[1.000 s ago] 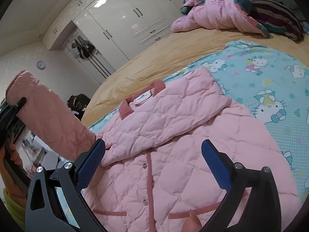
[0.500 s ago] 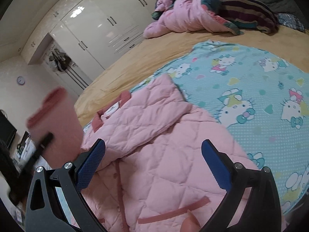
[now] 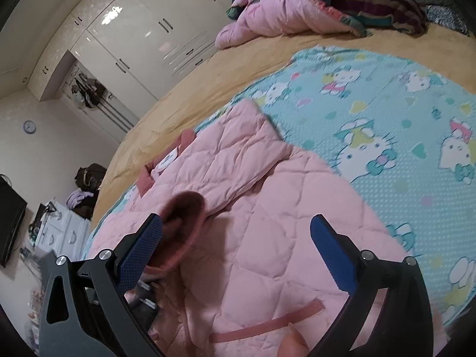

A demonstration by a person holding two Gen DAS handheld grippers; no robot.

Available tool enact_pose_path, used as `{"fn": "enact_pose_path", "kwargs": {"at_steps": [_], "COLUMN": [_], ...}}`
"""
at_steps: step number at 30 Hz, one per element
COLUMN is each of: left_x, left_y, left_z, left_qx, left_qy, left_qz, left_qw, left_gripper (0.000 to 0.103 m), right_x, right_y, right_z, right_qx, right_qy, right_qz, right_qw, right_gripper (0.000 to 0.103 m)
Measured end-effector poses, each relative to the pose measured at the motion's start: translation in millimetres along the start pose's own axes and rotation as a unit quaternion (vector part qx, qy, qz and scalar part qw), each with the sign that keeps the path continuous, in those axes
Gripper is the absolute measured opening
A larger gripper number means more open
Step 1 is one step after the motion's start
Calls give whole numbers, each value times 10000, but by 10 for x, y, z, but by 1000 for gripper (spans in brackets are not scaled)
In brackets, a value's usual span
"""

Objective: Fold large clothes
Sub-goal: 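Lift the sleeve with the left gripper, lay it across the jacket, release, then grasp a sleeve cuff with the right gripper and lift it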

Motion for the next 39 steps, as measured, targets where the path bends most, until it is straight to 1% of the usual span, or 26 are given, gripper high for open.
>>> {"fn": "enact_pose_path", "kwargs": {"at_steps": [1,2,3,4,6,8,10,11,13,14,15,16,18,19,20,21,22,24,27,28,29,32,34,36,37,39], "left_x": [0,-9,-12,-43,-125,-239,-360,-467,-629,-697,-757,-839,-960,-1017,-1062,-1122,-1172,-1246,-1328,-1340,-1363,-1403,-1378,-1309,-1235,-1059], "left_y": [-34,-104,-131,-174,-202,-218,-221,-219,-221,-226,-230,-244,-283,-311,-329,-362,-398,-445,-467,-468,-458,-379,-309,-161,-77,43], "left_z": [53,123,146,167,154,90,-41,-199,-461,-580,-697,-888,-1197,-1344,-1452,-1600,-1732,-1913,-2119,-2193,-2263,-2418,-2506,-2605,-2652,-2721], "left_qx": [143,387,462,468,332,202,-117,-463,-887,-1009,-1114,-1279,-1608,-1793,-1940,-2148,-2339,-2579,-2795,-2862,-2914,-3075,-3095,-3054,-3040,-3033], "left_qy": [-11,79,123,92,-130,-212,-229,-203,-101,6,137,355,674,802,887,986,1078,1205,1295,1357,1377,1460,1489,1557,1542,1480], "left_qz": [-44,-78,-93,-94,-73,-56,-51,-11,121,172,209,239,273,299,324,368,403,447,516,533,548,646,680,770,783,689], "left_qw": [9999,9992,9988,9988,9993,9996,9997,9987,9959,9947,9935,9909,9843,9801,9764,9710,9654,9576,9500,9470,9451,9381,9367,9362,9368,9388], "left_gripper": [42,64,89,91,91,91,91,94,94,94,94,94,94,94,94,94,94,94,94,94,94,94,94,94,94,94], "right_x": [43,89,159,233,385,528,653,737,910,979,1041,1098,1210,1229,1232,1221,1202,1148,1038,978,938,730,635,634,668,768], "right_y": [-14,-25,-41,-58,-103,-140,-182,-212,-288,-322,-346,-380,-446,-454,-458,-449,-429,-360,-119,35,135,574,816,1013,1094,1176], "right_z": [-18,-39,-66,-104,-170,-247,-321,-354,-370,-379,-368,-371,-368,-372,-414,-455,-521,-653,-996,-1173,-1285,-1748,-1943,-2028,-2046,-2004], "right_qx": [-8,-1,-9,-33,23,32,-50,-46,173,295,404,510,733,782,783,695,539,232,-490,-864,-1108,-2063,-2523,-2777,-2862,-2933], "right_qy": [41,83,102,138,339,498,528,574,634,663,677,717,728,758,866,865,890,987,1240,1341,1393,1575,1612,1567,1541,1478], "right_qz": [-96,-198,-344,-470,-772,-1012,-1160,-1252,-1509,-1599,-1667,-1720,-1769,-1730,-1647,-1606,-1551,-1398,-1085,-921,-803,-233,107,326,372,369], "right_qw": [9999,9998,9994,9988,9964,9936,9918,9905,9864,9845,9829,9812,9788,9789,9794,9808,9824,9850,9851,9829,9808,9654,9541,9472,9449,9438], "right_gripper": [99,99,99,99,99,99,99,99,99,99,99,99,99,98,79,43,35,19,16,16,16,15,14,14,14,14]}}
Point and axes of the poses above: each gripper's, at about its wrist camera, not at the fingertips, and x roughly the way its jaws point, z to its right, y to its top, the point moved 1 cm from there along x, roughly the way its jaws point, and after that the axes turned 13 degrees about z, right-handed, at the moved point
